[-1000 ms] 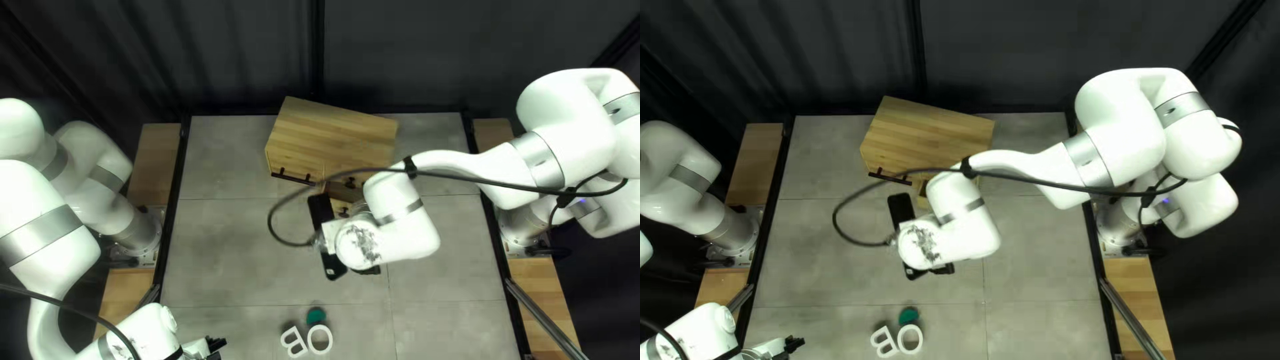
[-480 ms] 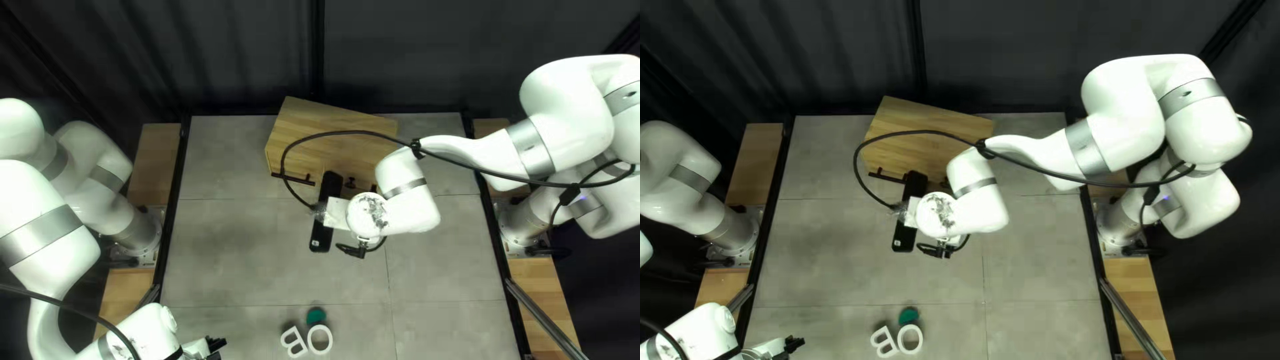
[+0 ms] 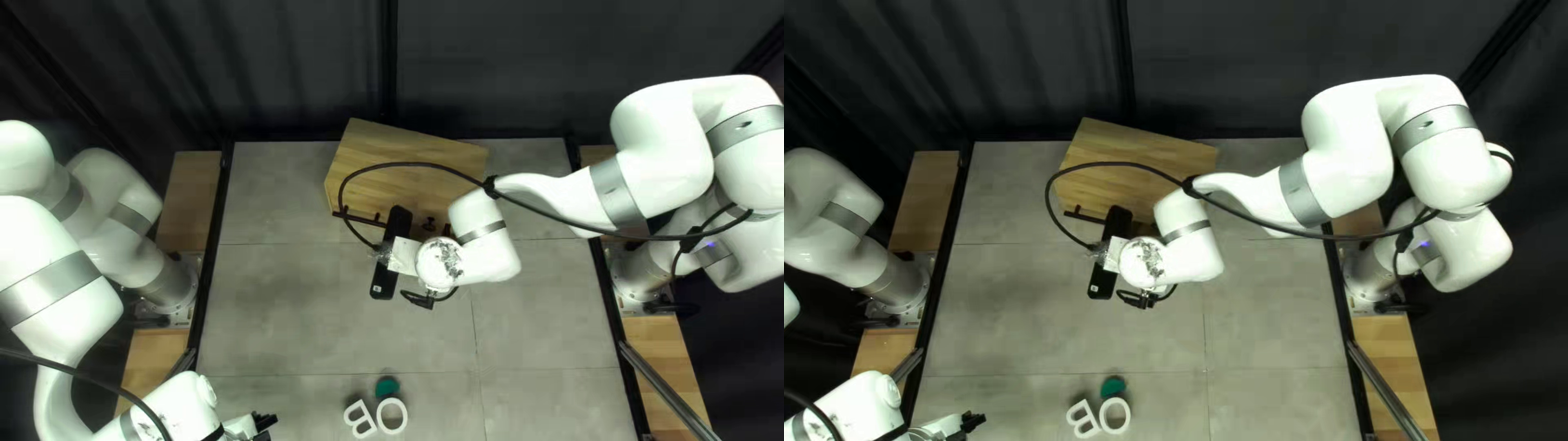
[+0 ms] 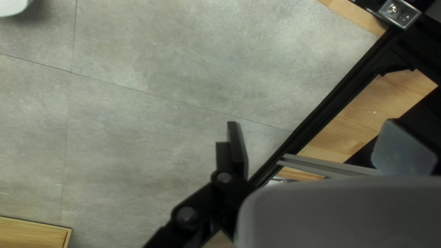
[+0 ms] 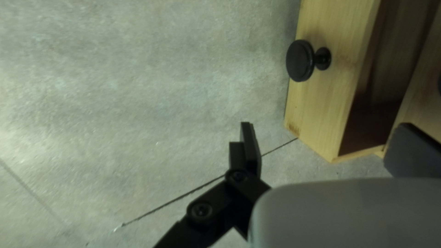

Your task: Open drawers and place objects into drawer and close

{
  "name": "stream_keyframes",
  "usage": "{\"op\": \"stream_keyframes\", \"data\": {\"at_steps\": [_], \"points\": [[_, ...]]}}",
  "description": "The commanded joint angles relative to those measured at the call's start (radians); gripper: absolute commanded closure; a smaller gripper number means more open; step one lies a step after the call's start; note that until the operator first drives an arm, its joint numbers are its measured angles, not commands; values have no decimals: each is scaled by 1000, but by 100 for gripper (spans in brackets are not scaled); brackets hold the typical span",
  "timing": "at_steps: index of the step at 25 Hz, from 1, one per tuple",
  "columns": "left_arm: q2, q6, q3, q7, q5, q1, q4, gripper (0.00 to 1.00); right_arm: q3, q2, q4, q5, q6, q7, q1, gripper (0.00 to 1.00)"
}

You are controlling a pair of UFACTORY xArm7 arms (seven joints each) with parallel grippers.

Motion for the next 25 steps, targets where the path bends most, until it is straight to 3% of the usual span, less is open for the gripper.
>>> {"op": "stream_keyframes", "data": {"at_steps": [1, 25], "points": [[0, 0, 0, 0, 0, 0, 0, 0, 0, 6, 11, 1, 8, 26, 7, 0], [0, 0, 0, 0, 0, 0, 0, 0, -1, 42, -7, -16, -34, 26, 5, 0]]}}
